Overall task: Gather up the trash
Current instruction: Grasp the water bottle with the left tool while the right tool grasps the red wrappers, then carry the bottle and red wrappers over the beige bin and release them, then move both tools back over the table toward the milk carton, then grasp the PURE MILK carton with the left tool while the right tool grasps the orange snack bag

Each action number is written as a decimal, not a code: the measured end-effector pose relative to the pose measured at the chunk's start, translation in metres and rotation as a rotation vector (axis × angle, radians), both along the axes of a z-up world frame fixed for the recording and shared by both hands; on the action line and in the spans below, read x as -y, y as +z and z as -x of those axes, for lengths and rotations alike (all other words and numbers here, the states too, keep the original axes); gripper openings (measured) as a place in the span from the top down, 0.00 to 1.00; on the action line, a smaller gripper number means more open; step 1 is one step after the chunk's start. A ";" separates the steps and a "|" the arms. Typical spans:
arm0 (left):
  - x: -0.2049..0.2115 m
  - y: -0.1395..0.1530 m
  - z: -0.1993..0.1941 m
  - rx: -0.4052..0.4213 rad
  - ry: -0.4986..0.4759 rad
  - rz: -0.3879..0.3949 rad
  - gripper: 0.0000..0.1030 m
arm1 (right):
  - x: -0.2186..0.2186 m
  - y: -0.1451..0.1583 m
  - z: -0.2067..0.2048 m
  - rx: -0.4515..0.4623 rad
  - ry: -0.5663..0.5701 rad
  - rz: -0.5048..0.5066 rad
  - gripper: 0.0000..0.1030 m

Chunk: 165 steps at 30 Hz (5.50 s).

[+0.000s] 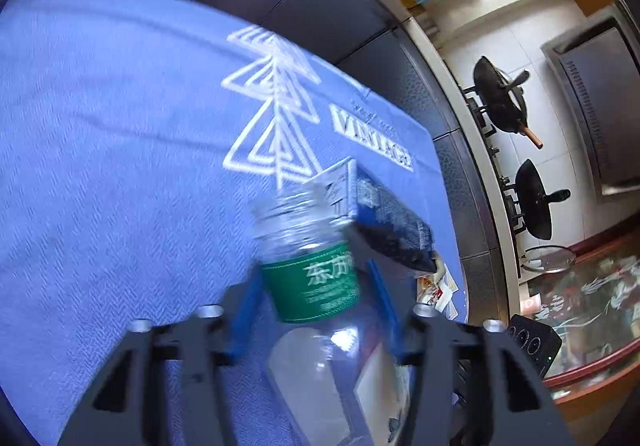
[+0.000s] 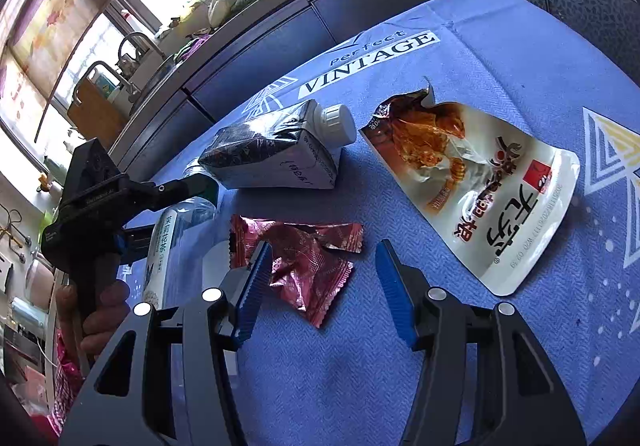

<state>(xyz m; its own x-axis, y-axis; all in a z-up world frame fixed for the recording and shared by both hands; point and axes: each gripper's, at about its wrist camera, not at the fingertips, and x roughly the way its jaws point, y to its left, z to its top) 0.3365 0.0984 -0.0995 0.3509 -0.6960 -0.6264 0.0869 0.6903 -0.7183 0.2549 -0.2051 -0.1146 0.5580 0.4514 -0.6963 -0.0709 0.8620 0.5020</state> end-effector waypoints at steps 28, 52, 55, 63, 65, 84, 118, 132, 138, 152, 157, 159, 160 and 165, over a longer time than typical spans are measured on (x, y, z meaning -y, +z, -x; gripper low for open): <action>-0.096 0.008 0.134 0.042 0.195 0.090 0.61 | -0.079 0.022 0.005 0.138 0.247 0.152 0.45; 0.083 0.070 0.139 0.172 -0.188 0.015 0.61 | 0.106 0.031 0.159 0.161 -0.124 -0.057 0.99; 0.124 0.078 0.137 0.198 -0.255 -0.019 0.61 | 0.139 0.022 0.165 0.148 -0.200 -0.090 0.99; 0.240 0.102 0.114 0.239 -0.411 -0.057 0.61 | 0.222 0.015 0.172 0.182 -0.352 -0.139 0.99; 0.276 0.108 0.106 0.256 -0.450 -0.065 0.61 | 0.246 0.016 0.170 0.196 -0.395 -0.137 0.99; 0.516 0.090 0.027 0.296 -0.523 -0.131 0.44 | 0.406 -0.007 0.115 0.147 -0.639 0.110 0.77; 0.149 0.066 0.110 0.286 -0.158 -0.277 0.20 | 0.162 0.042 0.034 0.163 -0.144 -0.156 0.60; -0.010 0.040 0.097 0.150 0.142 -0.120 0.19 | -0.024 0.010 -0.067 -0.125 0.175 -0.306 0.60; -0.024 0.039 0.076 0.141 0.177 -0.131 0.12 | -0.058 0.020 0.015 -0.018 0.290 -0.196 0.60; 0.019 0.027 0.029 0.094 0.155 -0.396 0.12 | 0.078 0.019 0.073 0.102 -0.081 -0.046 0.60; 0.031 0.018 0.032 0.109 0.142 -0.479 0.34 | 0.127 0.008 0.064 0.085 -0.234 -0.073 0.51; 0.032 0.019 0.035 0.127 0.117 -0.483 0.40 | 0.138 0.003 0.053 0.079 -0.256 -0.068 0.51; 0.031 0.020 0.038 0.133 0.104 -0.475 0.43 | 0.142 0.000 0.046 0.074 -0.264 -0.065 0.51; 0.031 0.023 0.062 0.169 0.045 -0.491 0.48 | 0.137 -0.015 0.007 0.047 -0.267 -0.099 0.51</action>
<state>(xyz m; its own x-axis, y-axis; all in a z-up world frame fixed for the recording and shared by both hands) 0.2744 0.0669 -0.0766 0.4982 -0.3162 -0.8074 0.1362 0.9481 -0.2873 0.2482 -0.3419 -0.1294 0.6965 0.3486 -0.6272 0.1269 0.8004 0.5859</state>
